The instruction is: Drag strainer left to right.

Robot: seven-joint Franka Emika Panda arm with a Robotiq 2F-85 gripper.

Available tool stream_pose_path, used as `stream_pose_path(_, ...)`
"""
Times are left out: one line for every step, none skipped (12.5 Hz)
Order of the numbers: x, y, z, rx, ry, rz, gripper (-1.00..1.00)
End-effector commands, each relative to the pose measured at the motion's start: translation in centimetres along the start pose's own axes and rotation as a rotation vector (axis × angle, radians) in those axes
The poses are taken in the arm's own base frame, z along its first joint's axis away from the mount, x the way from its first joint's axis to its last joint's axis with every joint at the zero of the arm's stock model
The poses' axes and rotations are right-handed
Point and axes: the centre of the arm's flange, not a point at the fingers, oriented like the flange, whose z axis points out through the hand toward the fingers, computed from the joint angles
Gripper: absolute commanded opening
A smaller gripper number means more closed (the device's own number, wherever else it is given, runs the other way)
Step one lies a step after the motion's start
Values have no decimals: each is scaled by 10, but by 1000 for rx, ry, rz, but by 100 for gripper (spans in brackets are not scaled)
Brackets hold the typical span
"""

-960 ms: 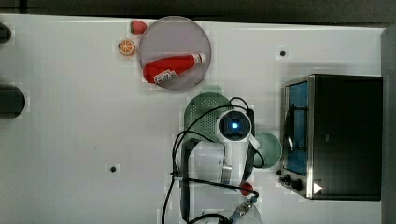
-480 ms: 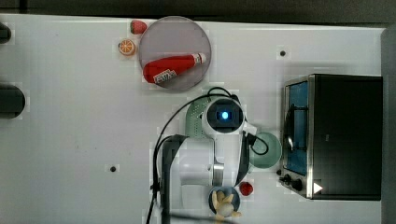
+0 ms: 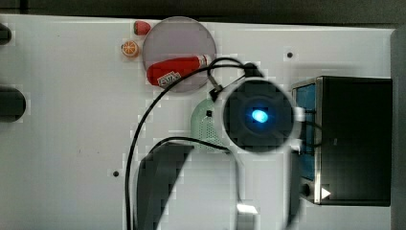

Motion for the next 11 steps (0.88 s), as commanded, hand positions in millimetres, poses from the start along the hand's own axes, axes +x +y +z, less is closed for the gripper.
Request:
stream_pose_path(-4,6,-30,-46,-79,-85,100)
stream_pose_path(-7,7,-44,-50,-94,-88,100)
stream_pose_path(-6,9,-55,-48,-95,-87,100)
stream_pose_path(-5,8,-64,-33,-82,-93,100)
stream_pose_path(-5,9,-67,-33,-81,-93,100)
stream_pose_path(-6,10,-65,-43,-91,-96,100)
stream_pose_path(-7,10,-64,-50,-97,-97,100)
stream_pose_path(-7,10,-63,-52,-98,-97,100)
stream_pose_path(-7,9,-62,-54,-100,-98,100)
stream_pose_path(-7,9,-60,-57,-102,-97,100)
stream_pose_path(-7,8,-59,-59,-104,-97,100)
